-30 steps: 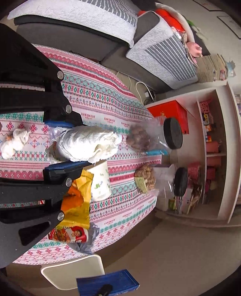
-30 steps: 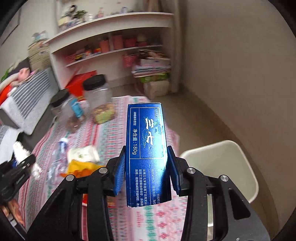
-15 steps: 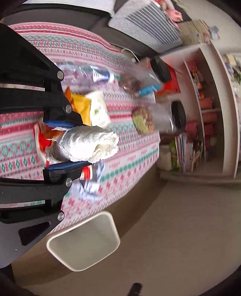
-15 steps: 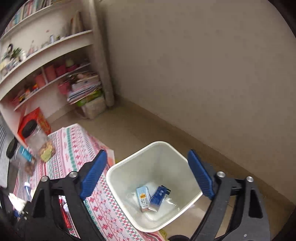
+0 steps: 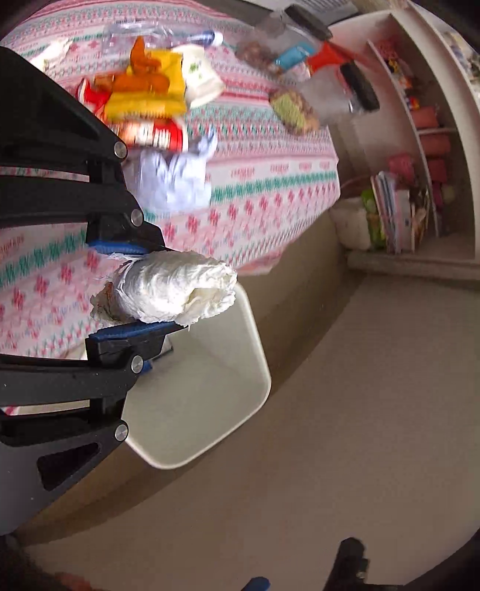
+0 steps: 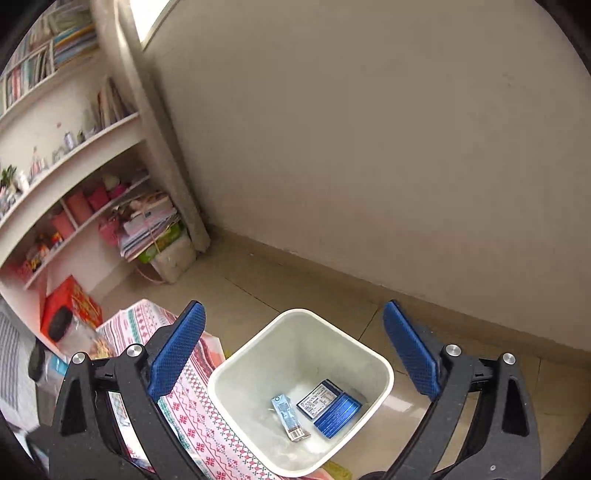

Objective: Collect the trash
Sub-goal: 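Release the crumpled tissue into the wastebasket with the left tool, then grasp the plastic water bottle with the left tool while the right tool grasps the paper cup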

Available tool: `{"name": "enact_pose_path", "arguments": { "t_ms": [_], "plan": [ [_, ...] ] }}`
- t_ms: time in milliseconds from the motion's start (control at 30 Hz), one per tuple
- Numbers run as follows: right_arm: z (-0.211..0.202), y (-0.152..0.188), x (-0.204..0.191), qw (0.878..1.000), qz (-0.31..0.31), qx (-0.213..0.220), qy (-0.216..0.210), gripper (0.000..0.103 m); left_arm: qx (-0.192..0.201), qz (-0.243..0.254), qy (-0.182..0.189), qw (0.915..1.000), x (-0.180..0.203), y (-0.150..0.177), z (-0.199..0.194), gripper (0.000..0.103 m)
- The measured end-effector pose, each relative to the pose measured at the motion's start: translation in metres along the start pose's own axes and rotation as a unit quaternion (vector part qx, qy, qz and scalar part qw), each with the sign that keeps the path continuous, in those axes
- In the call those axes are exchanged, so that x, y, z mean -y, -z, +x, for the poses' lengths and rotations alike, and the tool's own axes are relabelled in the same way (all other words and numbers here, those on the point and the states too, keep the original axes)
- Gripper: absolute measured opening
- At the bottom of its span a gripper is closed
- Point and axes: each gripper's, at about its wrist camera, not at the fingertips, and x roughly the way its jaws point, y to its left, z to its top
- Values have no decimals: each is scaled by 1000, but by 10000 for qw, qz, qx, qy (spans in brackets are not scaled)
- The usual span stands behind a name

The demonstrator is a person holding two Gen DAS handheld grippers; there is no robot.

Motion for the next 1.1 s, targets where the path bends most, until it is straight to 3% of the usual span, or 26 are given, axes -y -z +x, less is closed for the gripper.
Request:
{"name": "enact_pose_path", "arguments": {
  "t_ms": [100, 133, 200, 267, 500, 733, 1100],
  "plan": [
    [-2, -1, 4, 10000, 4, 88, 42, 93, -32, 182, 235, 9996, 25, 2, 4, 33],
    [-3, -2, 5, 9999, -2, 102, 44, 93, -21, 327, 264, 9991, 34, 3, 5, 39],
    [-3, -2, 6, 9999, 19, 115, 47, 93, 34, 455, 271, 9986, 45, 5, 3, 65],
    [-3, -3, 7, 9999, 73, 126, 23, 93, 101, 480, 244, 9985, 46, 7, -1, 70],
    [-8, -2, 5, 9997, 89, 224, -12, 93, 109, 483, -277, 9984, 25, 14, -8, 71],
    [-9, 11, -26, 9987, -455, 228, -42, 94, 154, 462, -860, 9951, -5, 24, -22, 78],
    [-5, 45, -89, 9893, -1403, -130, -390, 96, 361, 728, -2065, 9751, -77, 42, -52, 81]
  ]
}}
